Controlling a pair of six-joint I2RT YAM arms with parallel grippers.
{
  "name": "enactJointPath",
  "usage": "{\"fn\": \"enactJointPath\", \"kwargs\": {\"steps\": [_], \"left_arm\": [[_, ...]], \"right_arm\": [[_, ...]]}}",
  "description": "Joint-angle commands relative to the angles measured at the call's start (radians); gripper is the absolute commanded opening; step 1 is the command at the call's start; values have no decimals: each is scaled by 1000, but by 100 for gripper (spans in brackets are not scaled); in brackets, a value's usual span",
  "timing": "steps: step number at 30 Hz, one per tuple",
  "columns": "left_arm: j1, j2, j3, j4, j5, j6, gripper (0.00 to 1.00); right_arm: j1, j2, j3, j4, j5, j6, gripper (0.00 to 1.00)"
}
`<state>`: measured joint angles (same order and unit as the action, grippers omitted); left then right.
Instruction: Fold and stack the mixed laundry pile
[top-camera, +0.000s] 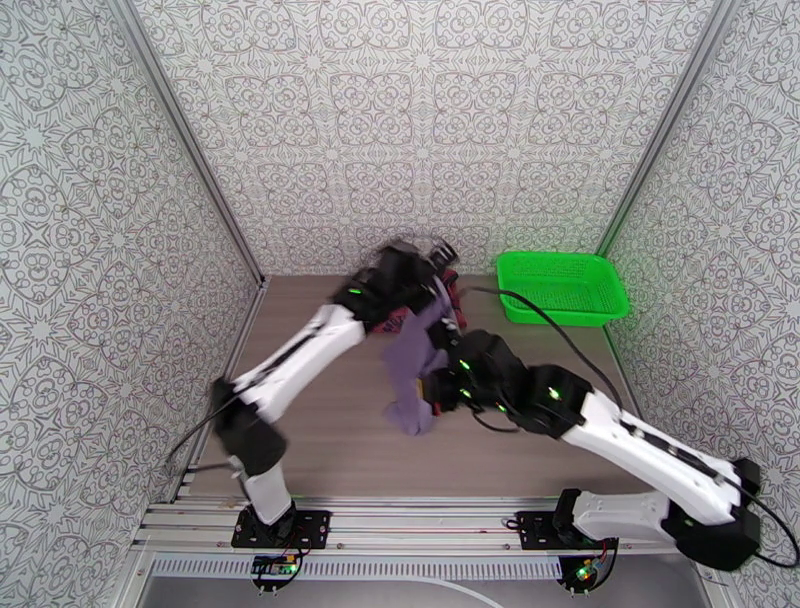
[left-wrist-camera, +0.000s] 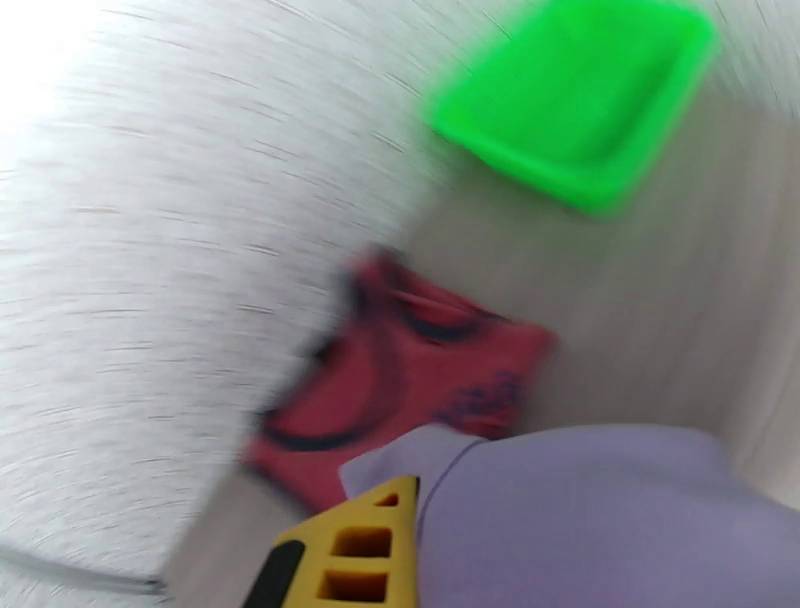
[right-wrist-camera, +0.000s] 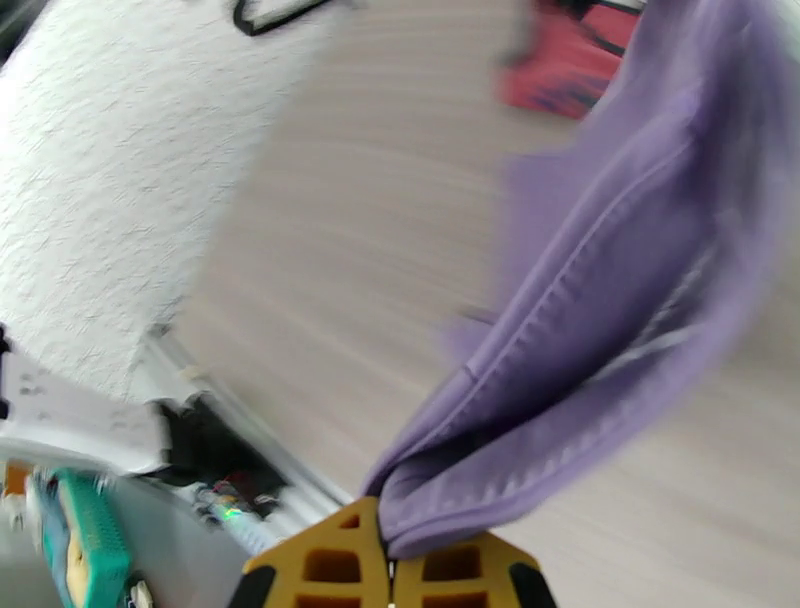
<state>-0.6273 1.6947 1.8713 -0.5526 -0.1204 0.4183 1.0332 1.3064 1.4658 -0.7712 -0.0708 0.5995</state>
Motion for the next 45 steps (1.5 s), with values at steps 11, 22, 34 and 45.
{"fn": "enactJointPath", "kwargs": {"steps": [11,22,34,45], "left_arm": [[188,-256,1,-65,40,-6,0],[328,-393,-158,-76,64,6,0],[731,-558,-253,-94,281,-33,0],[618,-399,-230,-39,318,-54,0]], "right_arm": [[86,183,387,-70,-224,-189,0],[171,402,672,-97,-338,-193,0],[218,825,1221,-197,-472,-161,0],[216,595,745,-72,-191,-146,0]]}}
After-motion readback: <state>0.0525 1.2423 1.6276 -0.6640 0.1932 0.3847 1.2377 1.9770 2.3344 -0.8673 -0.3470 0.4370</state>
